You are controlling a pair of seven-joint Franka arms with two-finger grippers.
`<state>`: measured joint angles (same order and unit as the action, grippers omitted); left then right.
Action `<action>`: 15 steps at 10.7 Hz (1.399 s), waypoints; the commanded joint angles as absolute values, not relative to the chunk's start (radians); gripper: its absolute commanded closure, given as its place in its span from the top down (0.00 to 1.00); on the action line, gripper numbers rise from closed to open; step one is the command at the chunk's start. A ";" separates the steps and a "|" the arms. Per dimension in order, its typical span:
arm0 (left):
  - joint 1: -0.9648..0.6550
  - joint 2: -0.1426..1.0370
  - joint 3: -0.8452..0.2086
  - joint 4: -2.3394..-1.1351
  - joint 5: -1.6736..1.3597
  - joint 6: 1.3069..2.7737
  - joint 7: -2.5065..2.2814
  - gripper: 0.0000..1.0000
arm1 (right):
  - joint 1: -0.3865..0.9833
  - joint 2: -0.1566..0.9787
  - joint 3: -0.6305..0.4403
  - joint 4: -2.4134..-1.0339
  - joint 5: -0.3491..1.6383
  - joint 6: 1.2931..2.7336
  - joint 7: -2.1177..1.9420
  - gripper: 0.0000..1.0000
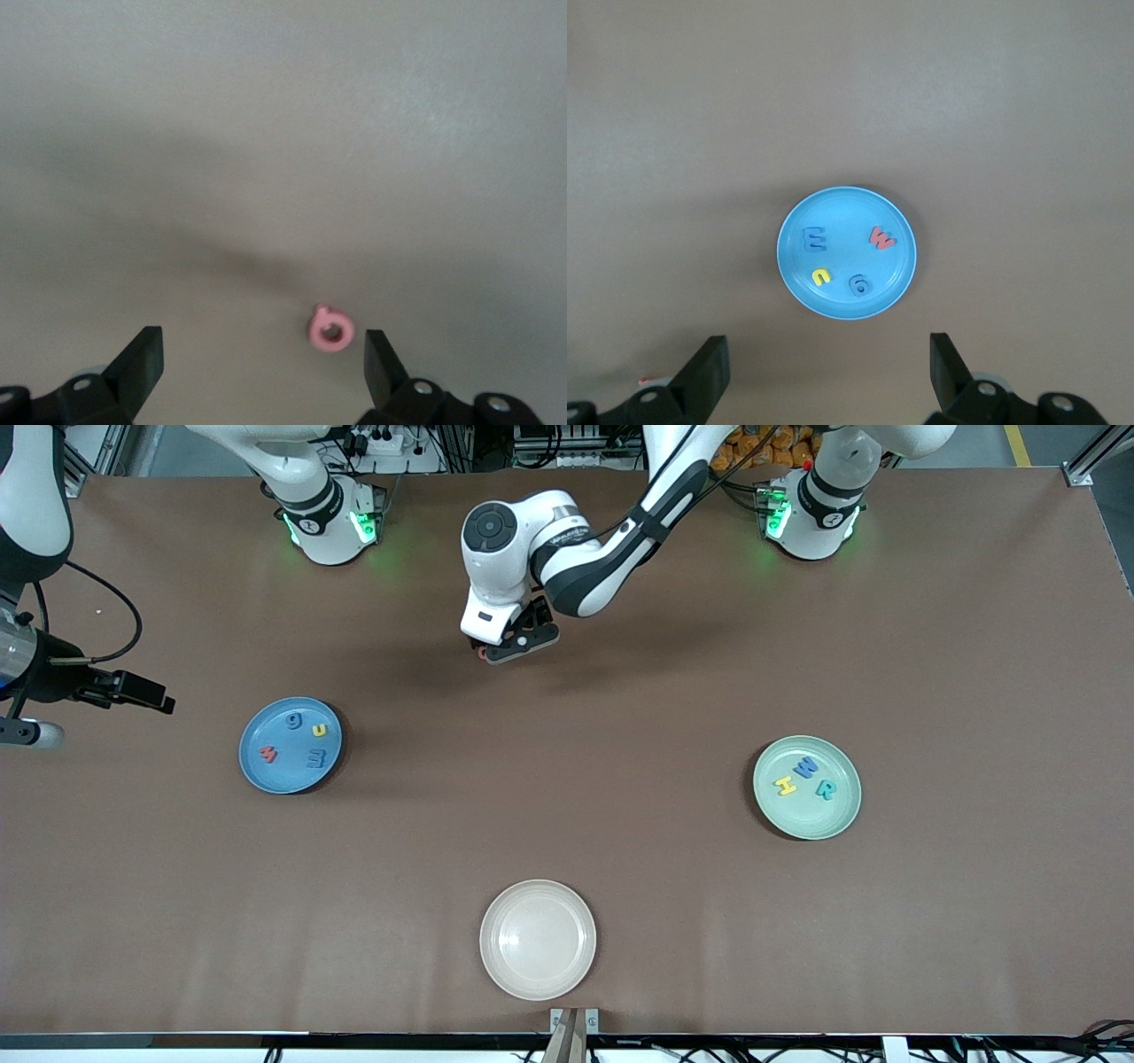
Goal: Sort upper and lower case letters into plates
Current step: 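Lower the left gripper onto the pink letter and grasp it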
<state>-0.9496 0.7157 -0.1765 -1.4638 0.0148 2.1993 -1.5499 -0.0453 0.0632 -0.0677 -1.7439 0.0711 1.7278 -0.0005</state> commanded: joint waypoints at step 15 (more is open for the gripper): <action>-1.078 0.897 -0.110 -1.318 0.040 2.263 -1.761 1.00 | -0.038 0.037 -0.054 -1.772 0.037 1.744 0.015 1.00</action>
